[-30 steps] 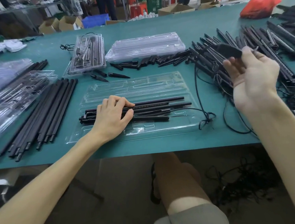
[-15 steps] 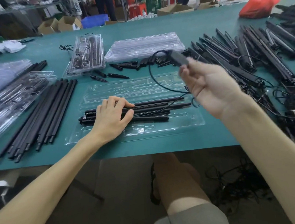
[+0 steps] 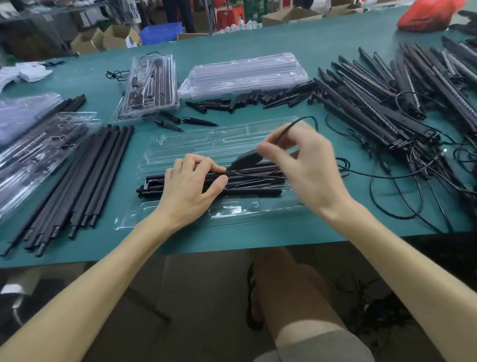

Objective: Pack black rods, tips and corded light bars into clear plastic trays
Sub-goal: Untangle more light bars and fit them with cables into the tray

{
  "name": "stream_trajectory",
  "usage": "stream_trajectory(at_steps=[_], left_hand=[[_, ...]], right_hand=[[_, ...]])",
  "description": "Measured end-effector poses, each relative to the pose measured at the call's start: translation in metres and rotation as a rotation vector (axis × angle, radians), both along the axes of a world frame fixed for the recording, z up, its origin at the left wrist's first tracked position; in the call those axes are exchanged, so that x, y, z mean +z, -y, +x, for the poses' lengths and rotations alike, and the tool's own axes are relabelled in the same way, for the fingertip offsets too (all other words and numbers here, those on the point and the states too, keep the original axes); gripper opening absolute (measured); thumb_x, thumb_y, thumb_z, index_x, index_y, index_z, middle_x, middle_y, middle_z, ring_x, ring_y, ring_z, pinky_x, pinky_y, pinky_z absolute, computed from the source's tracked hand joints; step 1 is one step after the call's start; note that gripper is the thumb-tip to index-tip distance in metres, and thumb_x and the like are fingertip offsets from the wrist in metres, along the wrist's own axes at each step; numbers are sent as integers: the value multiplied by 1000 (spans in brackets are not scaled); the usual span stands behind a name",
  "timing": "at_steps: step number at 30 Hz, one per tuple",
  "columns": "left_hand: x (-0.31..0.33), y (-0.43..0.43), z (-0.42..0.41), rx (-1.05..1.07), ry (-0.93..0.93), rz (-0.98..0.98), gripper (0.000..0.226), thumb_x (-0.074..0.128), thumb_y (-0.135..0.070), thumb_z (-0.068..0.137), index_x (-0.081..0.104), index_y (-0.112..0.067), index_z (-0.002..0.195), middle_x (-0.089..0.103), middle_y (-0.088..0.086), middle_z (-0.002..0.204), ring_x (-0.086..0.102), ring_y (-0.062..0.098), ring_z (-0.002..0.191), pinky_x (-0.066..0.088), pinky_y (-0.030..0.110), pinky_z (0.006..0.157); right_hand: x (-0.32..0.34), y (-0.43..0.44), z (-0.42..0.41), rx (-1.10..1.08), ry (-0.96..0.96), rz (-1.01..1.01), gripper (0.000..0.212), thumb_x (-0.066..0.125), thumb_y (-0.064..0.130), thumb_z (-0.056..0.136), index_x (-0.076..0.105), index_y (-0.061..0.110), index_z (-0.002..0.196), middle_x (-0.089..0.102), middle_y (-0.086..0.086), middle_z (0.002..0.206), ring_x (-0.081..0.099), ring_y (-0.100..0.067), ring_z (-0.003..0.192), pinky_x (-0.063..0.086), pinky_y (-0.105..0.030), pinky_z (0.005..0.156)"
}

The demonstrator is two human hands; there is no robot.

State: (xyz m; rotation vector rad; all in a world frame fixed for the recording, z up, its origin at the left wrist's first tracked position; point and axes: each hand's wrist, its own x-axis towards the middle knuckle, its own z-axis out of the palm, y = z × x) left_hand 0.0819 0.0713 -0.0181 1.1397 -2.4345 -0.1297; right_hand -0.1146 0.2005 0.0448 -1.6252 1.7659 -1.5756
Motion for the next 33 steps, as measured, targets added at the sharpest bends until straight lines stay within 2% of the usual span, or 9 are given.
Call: stream_trajectory(at_steps=[4,7,13,18,20,21,24,28,33], left_hand=[[0,0,1,2,2,11,30,45,-52,98,60,-36,118,45,-13,116,37,10,108,24,31,92],[0,0,1,7,3,17,32,43,-52,97,60,-36,118,45,-13,116,36,9,107,25,31,93],[0,-1,1,6,6,4,31,44,-50,97,61,-34,118,46,-11,116,39,13,109,25,32,92],[0,-1,0,5,5,10,29,46,-50,98,61,-35,118,46,-11,116,40,14,112,26,32,93],[0,-1,0,4,6,10,30,46,-51,98,61,-34,118,46,-11,115,40,14,111,26,32,93],[0,-1,0,5,6,11,31,45,-51,97,61,-34,118,46,-11,116,40,14,111,26,32,93],[0,-1,1,6,8,15,30,45,-51,98,60,-35,118,46,-11,116,39,13,111,26,33,93],[0,-1,1,5,15,21,31,44,-52,97,60,-36,118,45,-12,116,38,12,112,26,32,94],[0,-1,1,7,12,14,30,45,-51,97,60,-35,117,45,-12,116,39,13,111,25,31,93]], right_hand=[[9,-7,-22,21,31,-171,10,54,14,103,56,5,101,70,-1,113,71,-10,97,58,-30,85],[12,-11,-39,-39,-208,-286,4,48,10,105,51,6,105,71,2,102,70,-10,90,53,-18,81],[17,-17,-61,-148,-502,-292,34,46,1,102,55,16,131,65,-2,106,63,-15,92,56,-39,77],[30,-21,-50,-156,-653,-269,17,47,15,105,63,10,109,69,3,98,40,-1,76,35,-13,71],[33,-25,-41,-168,-723,-269,16,50,12,102,66,8,102,71,0,96,52,-8,77,45,-17,76],[35,-27,-37,-152,-745,-236,16,51,11,100,66,9,102,70,0,92,58,-14,80,52,-27,76],[44,-27,-31,-42,-726,31,18,51,14,95,65,22,103,55,9,69,52,-13,67,45,-37,64],[61,-22,-31,118,-726,300,17,52,16,89,64,27,90,46,4,55,44,-9,56,34,-32,53],[96,-21,-32,299,-656,309,20,57,14,86,67,30,77,48,8,55,46,-5,54,39,-14,52]])
